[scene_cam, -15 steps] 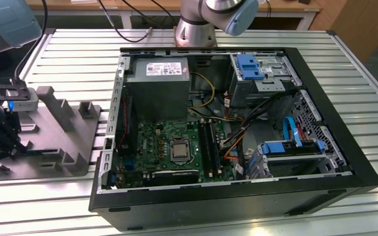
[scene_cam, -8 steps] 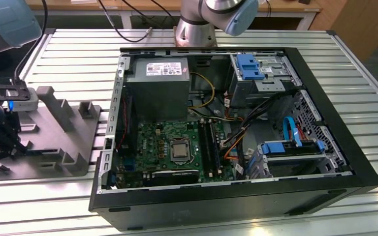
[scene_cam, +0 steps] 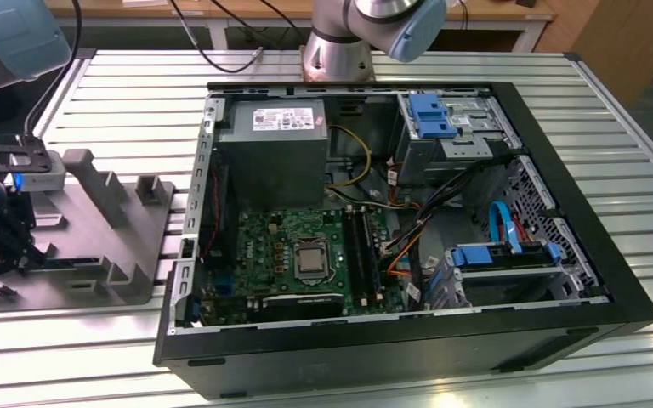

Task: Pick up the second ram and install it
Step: 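Pick up the second ram and move it above second insertion slot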

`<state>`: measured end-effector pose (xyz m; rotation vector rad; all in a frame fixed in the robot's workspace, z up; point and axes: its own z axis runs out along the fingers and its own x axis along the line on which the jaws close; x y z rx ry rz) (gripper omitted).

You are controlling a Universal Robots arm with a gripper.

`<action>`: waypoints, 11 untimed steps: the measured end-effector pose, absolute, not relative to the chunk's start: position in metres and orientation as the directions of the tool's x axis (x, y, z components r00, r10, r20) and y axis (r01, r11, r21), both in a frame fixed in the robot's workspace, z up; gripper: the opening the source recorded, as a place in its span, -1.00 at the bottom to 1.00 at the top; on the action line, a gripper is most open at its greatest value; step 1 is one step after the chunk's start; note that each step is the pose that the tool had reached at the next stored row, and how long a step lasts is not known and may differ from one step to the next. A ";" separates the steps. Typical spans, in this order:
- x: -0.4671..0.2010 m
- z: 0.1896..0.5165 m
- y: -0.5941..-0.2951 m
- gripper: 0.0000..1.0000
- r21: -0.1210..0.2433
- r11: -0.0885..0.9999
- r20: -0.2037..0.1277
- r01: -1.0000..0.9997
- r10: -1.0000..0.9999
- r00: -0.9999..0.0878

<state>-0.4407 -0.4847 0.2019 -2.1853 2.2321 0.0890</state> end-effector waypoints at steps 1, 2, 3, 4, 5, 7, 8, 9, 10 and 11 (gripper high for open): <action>-0.441 0.202 -0.485 -0.77 0.029 0.020 -0.052 -0.999 -0.998 -0.021; -0.441 0.202 -0.485 -0.77 0.029 0.019 -0.052 -0.999 -0.998 -0.020; -0.441 0.202 -0.485 -0.77 0.029 0.017 -0.052 -0.999 -0.998 -0.019; -0.441 0.202 -0.485 -0.77 0.029 0.015 -0.052 -0.999 -0.999 -0.016; -0.441 0.202 -0.485 -0.77 0.029 0.014 -0.052 -0.999 -0.999 -0.015; -0.441 0.202 -0.485 -0.77 0.029 0.010 -0.052 -1.000 -0.999 -0.011; -0.441 0.202 -0.485 -0.77 0.029 0.009 -0.052 -1.000 -0.999 -0.011; -0.441 0.202 -0.485 -0.77 0.029 0.009 -0.052 -1.000 -0.999 -0.010; -0.441 0.202 -0.485 -0.77 0.029 0.009 -0.052 -1.000 -0.999 -0.010; -0.441 0.202 -0.485 -0.77 0.029 0.008 -0.052 -1.000 -0.999 -0.010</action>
